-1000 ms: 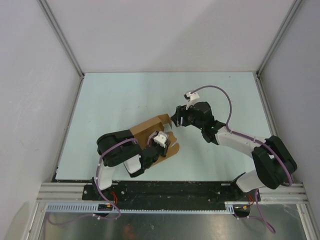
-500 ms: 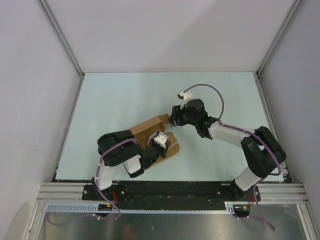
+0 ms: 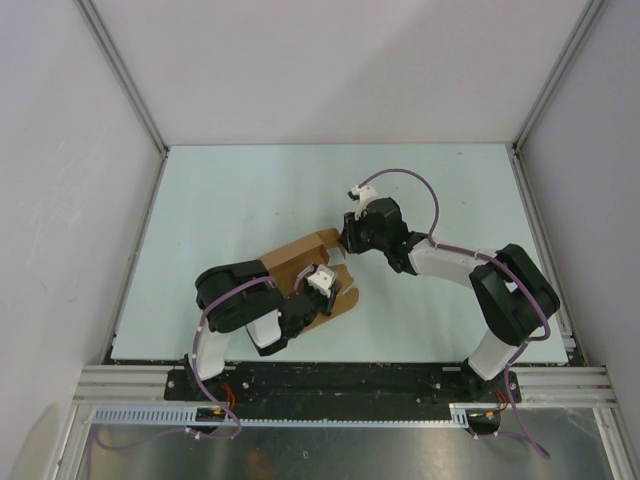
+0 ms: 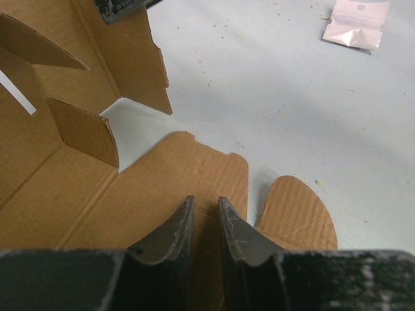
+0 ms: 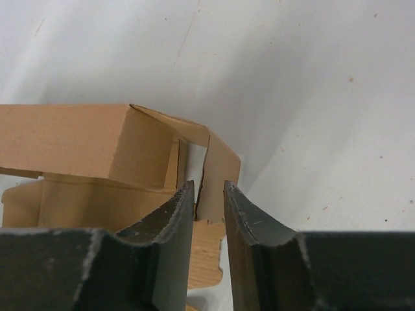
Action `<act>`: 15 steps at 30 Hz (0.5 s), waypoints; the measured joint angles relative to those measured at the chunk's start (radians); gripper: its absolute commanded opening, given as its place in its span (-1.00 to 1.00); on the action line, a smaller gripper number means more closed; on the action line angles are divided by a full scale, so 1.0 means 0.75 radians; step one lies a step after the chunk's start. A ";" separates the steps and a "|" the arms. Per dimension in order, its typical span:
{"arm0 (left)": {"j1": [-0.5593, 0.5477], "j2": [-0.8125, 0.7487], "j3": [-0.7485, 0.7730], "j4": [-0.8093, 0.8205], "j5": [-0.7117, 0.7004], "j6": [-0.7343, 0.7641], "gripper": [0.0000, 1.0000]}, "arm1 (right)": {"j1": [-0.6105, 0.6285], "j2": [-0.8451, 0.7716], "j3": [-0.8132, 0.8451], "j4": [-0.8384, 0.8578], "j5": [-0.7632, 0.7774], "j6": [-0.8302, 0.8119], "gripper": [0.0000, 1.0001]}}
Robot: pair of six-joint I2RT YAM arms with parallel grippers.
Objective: Fold the paper box
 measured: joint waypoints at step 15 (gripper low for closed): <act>0.000 0.006 -0.004 0.012 0.002 0.001 -0.51 | 0.036 -0.015 0.000 -0.080 0.009 -0.014 -0.92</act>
